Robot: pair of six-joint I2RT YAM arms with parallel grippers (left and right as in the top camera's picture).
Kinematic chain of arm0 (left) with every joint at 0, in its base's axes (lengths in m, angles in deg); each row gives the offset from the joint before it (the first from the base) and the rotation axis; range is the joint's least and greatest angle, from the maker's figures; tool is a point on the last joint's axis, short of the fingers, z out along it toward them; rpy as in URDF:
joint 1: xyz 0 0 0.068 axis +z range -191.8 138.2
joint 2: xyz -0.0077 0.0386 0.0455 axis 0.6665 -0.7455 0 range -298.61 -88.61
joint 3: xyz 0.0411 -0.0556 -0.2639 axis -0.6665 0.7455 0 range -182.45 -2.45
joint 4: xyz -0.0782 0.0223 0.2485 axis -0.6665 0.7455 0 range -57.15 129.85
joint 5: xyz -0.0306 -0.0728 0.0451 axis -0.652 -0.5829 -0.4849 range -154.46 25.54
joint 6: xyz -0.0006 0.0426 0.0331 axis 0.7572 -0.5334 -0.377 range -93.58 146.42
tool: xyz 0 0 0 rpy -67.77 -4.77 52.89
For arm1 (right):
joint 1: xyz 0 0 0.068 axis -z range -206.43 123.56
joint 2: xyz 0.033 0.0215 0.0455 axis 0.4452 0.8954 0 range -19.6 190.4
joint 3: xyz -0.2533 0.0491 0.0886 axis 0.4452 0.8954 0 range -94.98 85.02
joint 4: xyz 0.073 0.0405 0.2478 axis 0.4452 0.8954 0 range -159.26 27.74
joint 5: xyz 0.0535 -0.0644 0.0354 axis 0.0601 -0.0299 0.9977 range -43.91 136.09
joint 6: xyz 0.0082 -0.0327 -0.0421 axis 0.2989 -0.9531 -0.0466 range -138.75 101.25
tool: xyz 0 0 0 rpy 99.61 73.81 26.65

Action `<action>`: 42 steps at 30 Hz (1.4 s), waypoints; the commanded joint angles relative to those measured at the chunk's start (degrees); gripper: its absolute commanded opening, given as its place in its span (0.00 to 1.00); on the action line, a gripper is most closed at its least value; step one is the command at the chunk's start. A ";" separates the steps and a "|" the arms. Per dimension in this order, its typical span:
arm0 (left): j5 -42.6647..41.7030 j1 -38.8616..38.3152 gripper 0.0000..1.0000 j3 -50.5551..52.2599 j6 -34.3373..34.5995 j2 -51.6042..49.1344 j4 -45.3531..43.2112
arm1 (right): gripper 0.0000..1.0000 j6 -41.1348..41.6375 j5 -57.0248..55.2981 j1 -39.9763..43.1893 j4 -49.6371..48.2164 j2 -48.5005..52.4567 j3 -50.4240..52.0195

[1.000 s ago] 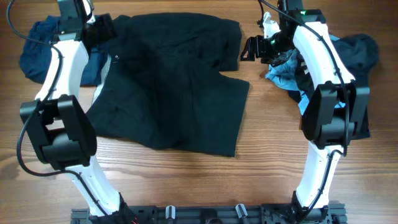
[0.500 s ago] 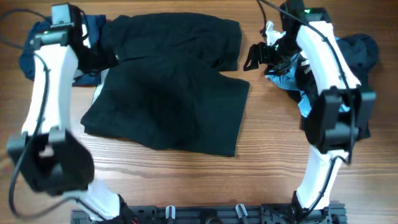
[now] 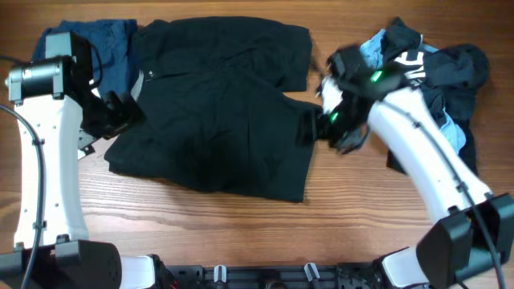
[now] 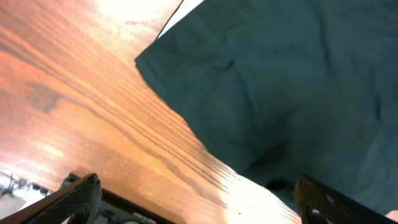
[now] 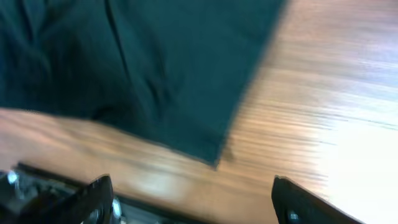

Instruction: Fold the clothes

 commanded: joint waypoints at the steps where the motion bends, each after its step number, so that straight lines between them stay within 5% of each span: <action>1: 0.76 0.57 1.00 6.34 2.89 -0.13 -2.56 | 0.83 6.54 5.79 -6.05 -5.53 -3.69 11.85; 9: 7.54 2.58 1.00 19.04 3.45 -0.15 -13.20 | 0.83 12.76 5.90 -10.99 -16.92 -3.69 23.19; 25: -1.79 7.34 0.99 36.41 3.43 -0.42 -35.10 | 0.82 17.09 6.47 -10.99 -26.25 -2.82 29.35; 32: -1.75 7.32 0.89 38.23 2.80 -0.48 -42.58 | 0.81 17.35 3.78 -10.99 -31.93 -2.40 31.58; 37: -1.73 7.30 0.74 38.23 2.82 -0.96 -44.17 | 0.67 17.51 3.54 -10.99 -32.65 -0.76 31.58; 42: -1.75 7.30 0.66 38.60 2.82 -2.19 -45.31 | 0.64 17.18 4.13 -10.99 -32.85 -0.50 31.58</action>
